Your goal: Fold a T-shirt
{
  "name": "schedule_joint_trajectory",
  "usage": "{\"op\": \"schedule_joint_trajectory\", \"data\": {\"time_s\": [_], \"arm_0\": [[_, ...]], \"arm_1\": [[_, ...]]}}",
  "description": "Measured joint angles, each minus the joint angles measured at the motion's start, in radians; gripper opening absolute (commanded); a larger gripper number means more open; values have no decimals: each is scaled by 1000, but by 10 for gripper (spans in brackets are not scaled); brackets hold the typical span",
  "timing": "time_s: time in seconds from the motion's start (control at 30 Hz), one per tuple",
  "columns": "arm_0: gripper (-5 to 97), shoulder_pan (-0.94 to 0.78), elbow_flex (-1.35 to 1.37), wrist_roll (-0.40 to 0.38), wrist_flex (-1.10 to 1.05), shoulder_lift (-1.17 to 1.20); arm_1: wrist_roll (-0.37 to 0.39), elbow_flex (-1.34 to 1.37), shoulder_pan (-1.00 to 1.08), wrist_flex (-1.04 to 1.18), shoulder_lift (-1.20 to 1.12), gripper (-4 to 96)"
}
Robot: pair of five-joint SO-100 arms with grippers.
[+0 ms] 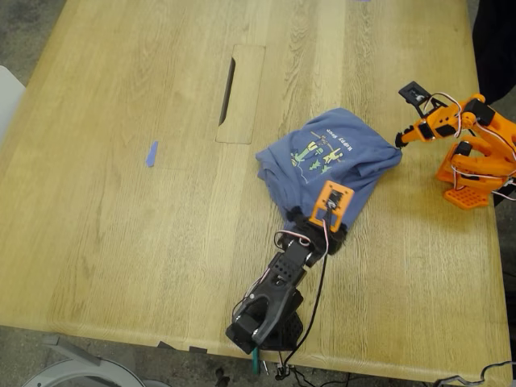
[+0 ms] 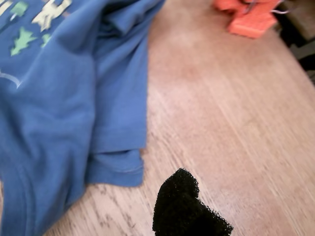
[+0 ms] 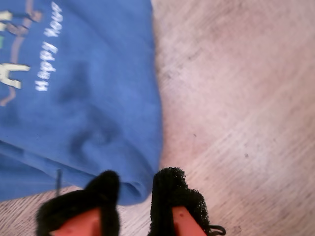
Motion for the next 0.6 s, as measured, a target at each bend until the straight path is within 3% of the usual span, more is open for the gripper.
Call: {"op": "schedule_joint_trajectory", "data": {"time_s": [0.3,0.43,0.6], "arm_0": [[163,-181,-41,3,-420,-387],[93,-275,-54,-9,-592,-569],[75,-350,-121,-18,-733,-770]], "arm_1": [[-8,-199,-115,-201,-356,0],[-8,-256,-156,-284,-488,0],[-8,-362,-219,-376,-676,0]]}}
